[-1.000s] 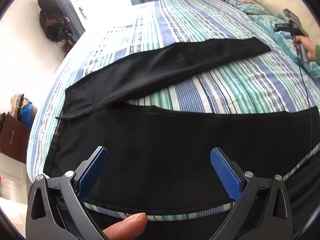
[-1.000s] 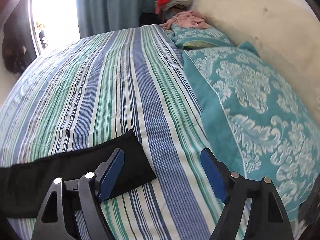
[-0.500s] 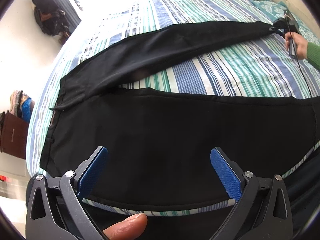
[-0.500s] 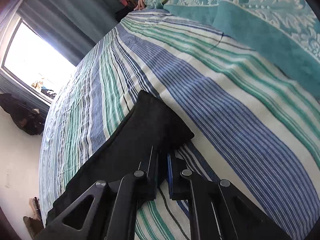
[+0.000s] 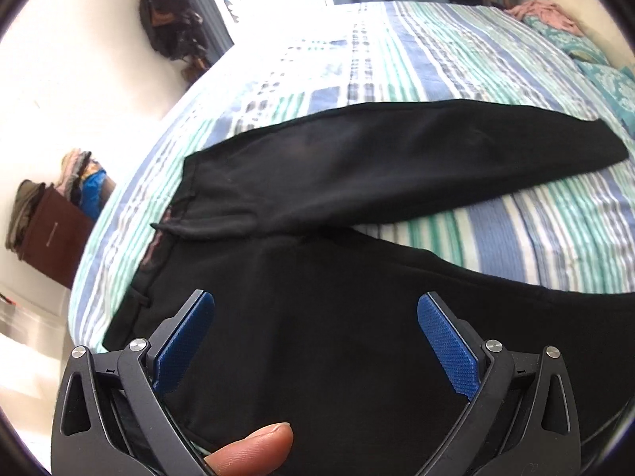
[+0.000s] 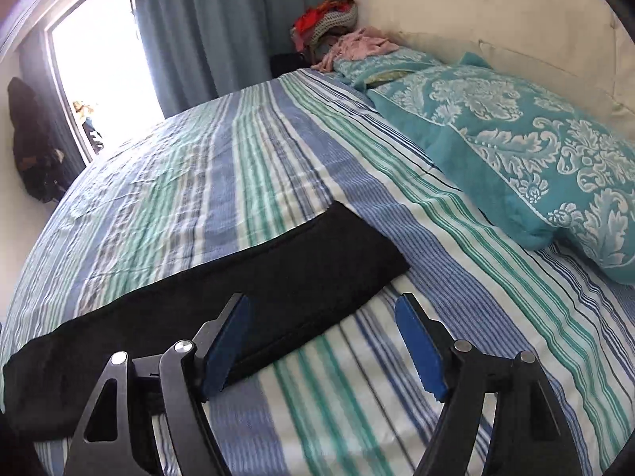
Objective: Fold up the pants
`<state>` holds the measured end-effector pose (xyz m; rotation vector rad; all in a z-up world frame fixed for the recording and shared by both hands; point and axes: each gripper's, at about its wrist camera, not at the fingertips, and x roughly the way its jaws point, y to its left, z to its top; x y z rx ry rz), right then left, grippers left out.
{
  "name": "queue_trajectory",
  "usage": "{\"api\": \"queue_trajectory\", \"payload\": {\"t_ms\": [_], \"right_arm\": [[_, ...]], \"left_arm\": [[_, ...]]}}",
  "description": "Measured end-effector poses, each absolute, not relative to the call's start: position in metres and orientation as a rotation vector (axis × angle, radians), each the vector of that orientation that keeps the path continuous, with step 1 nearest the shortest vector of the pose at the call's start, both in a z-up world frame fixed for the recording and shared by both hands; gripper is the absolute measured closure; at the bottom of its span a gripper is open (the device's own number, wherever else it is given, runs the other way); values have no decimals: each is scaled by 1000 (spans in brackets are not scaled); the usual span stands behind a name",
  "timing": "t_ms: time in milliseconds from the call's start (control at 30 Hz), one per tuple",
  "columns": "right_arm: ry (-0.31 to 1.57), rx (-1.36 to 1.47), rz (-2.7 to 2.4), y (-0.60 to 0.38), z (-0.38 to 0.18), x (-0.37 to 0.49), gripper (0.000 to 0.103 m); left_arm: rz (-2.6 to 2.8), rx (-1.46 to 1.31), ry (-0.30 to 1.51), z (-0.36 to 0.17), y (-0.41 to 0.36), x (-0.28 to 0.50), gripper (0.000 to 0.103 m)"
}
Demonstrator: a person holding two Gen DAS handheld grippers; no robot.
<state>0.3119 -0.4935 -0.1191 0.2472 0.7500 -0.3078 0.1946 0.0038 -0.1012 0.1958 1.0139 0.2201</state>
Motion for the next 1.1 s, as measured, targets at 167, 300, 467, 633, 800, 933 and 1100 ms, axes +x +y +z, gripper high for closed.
{"api": "queue_trajectory", "payload": {"t_ms": [167,300,467,633,800,933,1100], "right_arm": [[734,240,-144,-393,-98,202,12],[817,279,-28,-309,-113,115,9],[944,206,-28,-257,-144,62,9],[958,65,-16,-243,-153,62,9],[973,-8,-21,-219,-165,65,9],[939,-92,-46,-206,-163,62,0],[842,-123,-27,-201,-152,59,0]], "left_arm": [[112,95,1024,-98,-2,177,1],[-55,165,1037,-119,-50,145,0],[-121,270,1049,-160,-71,131,0],[-117,197,1096,-184,-55,132,0],[-119,162,1096,-187,-50,130,0],[-115,157,1093,-188,-49,129,0],[-137,166,1097,-178,-44,120,0]]}}
